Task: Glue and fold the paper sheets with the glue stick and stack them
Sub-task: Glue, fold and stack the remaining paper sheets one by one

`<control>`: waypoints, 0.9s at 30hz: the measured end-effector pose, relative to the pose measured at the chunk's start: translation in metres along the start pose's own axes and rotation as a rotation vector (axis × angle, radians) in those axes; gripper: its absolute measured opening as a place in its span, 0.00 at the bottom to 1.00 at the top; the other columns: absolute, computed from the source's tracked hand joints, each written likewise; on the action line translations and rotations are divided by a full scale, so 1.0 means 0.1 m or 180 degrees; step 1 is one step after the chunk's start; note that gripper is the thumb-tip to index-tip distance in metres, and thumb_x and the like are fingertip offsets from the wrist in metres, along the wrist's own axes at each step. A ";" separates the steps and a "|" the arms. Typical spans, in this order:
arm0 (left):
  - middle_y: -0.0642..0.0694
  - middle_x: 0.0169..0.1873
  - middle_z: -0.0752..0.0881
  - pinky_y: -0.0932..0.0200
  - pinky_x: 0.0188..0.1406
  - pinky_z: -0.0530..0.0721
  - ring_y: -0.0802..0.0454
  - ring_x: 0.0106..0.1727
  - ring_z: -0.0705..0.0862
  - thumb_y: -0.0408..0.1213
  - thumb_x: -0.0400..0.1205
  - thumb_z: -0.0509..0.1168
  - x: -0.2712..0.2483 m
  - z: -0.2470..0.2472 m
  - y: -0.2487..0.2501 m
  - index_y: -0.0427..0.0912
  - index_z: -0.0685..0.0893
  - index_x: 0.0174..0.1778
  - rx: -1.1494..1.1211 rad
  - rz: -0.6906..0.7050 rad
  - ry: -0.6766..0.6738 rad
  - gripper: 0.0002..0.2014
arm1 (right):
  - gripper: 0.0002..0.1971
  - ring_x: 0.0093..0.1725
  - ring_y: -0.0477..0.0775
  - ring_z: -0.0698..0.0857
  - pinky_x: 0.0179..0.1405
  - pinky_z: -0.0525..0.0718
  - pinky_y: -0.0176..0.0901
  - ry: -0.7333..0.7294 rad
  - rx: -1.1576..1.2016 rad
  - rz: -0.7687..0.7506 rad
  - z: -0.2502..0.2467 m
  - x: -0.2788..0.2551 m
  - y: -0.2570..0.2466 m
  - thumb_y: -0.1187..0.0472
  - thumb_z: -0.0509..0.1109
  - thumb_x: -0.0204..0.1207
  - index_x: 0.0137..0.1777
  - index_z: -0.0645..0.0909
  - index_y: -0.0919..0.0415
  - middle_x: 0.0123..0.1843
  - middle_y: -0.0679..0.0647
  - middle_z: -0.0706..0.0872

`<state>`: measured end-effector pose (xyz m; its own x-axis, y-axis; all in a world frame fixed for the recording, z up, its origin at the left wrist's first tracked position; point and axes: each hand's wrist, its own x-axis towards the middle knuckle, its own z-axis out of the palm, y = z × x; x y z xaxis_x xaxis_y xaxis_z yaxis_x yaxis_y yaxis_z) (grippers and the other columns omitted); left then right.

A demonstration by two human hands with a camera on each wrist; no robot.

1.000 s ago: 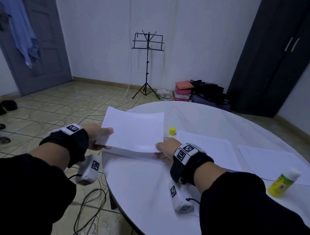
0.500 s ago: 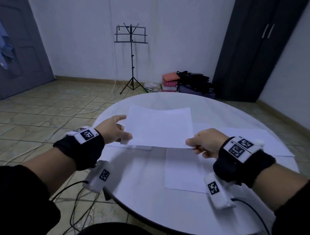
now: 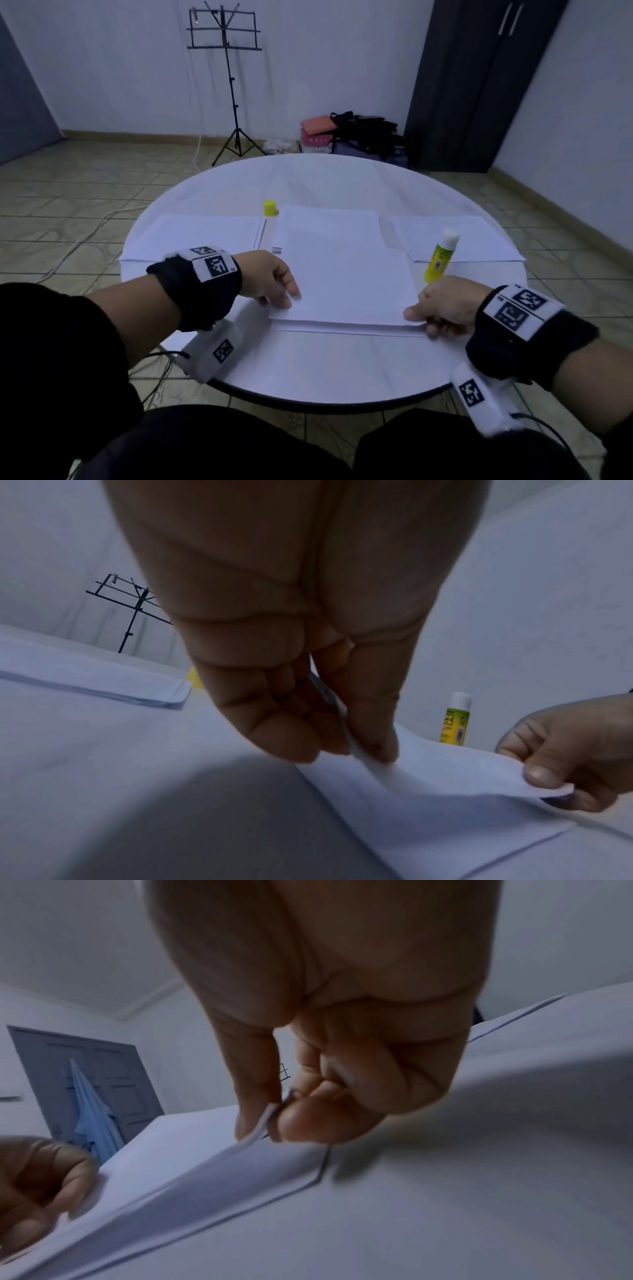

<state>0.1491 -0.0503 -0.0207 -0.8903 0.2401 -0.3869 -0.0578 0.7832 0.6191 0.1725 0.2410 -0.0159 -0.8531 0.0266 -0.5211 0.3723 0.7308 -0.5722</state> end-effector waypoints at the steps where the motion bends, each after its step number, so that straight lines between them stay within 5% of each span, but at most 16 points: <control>1: 0.53 0.28 0.82 0.69 0.32 0.82 0.61 0.26 0.80 0.29 0.73 0.76 0.02 0.01 0.01 0.51 0.87 0.37 0.0026 -0.0026 -0.0009 0.10 | 0.18 0.18 0.52 0.68 0.16 0.63 0.35 0.0003 -0.0021 0.0006 0.01 0.01 0.00 0.61 0.76 0.73 0.31 0.69 0.59 0.19 0.58 0.79; 9: 0.53 0.31 0.84 0.73 0.30 0.78 0.57 0.29 0.80 0.31 0.73 0.76 0.09 0.08 -0.02 0.51 0.84 0.40 0.0279 -0.0116 -0.0174 0.10 | 0.17 0.18 0.54 0.71 0.19 0.70 0.37 0.0222 -0.0172 -0.0005 0.09 0.07 0.02 0.65 0.77 0.72 0.30 0.71 0.63 0.16 0.56 0.78; 17: 0.55 0.26 0.79 0.77 0.27 0.75 0.65 0.21 0.77 0.33 0.75 0.75 0.06 0.06 -0.05 0.56 0.85 0.41 0.0386 0.0036 -0.0209 0.11 | 0.19 0.20 0.54 0.72 0.19 0.71 0.36 0.0353 -0.0225 -0.0031 0.12 0.06 0.02 0.68 0.77 0.70 0.28 0.68 0.61 0.18 0.57 0.78; 27: 0.52 0.32 0.79 0.71 0.38 0.77 0.57 0.32 0.78 0.35 0.73 0.77 0.02 0.06 -0.06 0.55 0.86 0.50 0.0298 -0.0018 -0.0214 0.14 | 0.19 0.19 0.53 0.72 0.17 0.71 0.35 0.0352 -0.0185 -0.0033 0.12 0.03 0.01 0.70 0.77 0.70 0.27 0.69 0.62 0.19 0.57 0.76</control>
<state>0.1507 -0.0512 -0.0292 -0.8576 0.2710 -0.4372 -0.0176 0.8340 0.5515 0.1750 0.2337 -0.0261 -0.8931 0.0916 -0.4405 0.3442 0.7696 -0.5379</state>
